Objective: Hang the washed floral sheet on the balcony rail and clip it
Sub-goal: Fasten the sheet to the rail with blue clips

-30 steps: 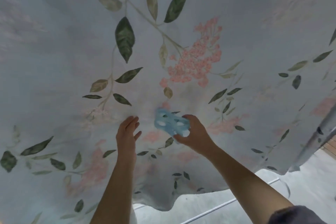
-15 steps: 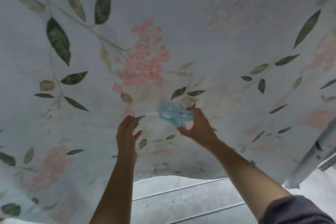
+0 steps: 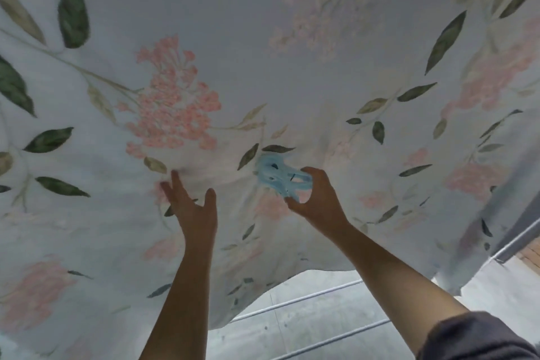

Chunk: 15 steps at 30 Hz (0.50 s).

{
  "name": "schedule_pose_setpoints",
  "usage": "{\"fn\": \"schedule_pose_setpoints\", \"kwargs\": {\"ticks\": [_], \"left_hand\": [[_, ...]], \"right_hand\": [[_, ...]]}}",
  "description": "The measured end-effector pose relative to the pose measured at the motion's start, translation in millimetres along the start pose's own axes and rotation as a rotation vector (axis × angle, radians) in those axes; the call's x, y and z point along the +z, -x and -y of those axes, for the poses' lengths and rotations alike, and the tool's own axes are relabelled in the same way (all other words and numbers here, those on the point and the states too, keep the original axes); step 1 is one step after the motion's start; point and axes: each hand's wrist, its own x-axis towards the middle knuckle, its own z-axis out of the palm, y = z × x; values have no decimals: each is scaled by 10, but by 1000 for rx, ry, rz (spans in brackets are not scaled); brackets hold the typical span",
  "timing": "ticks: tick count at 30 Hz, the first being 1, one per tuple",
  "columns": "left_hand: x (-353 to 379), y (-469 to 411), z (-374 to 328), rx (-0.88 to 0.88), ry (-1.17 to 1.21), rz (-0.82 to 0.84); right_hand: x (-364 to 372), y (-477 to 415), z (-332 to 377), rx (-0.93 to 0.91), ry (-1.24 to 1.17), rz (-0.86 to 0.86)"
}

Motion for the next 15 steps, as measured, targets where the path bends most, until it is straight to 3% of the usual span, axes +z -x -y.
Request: {"fn": "schedule_pose_setpoints", "kwargs": {"ticks": [4,6,12,15], "left_hand": [[138,-130,-69,50,-52,-5],[232,-201,-61,56,-71,-13],[647,-156,15,171,-119,74],[810,-113,-41,164,-100,89]], "right_hand": [[-431,-97,-600,373,148,-276],[-570,-103,-806,495,208,-297],[-413,-186,-616,77,80,-69],[-534,-311,-849,185,164,-205]]}}
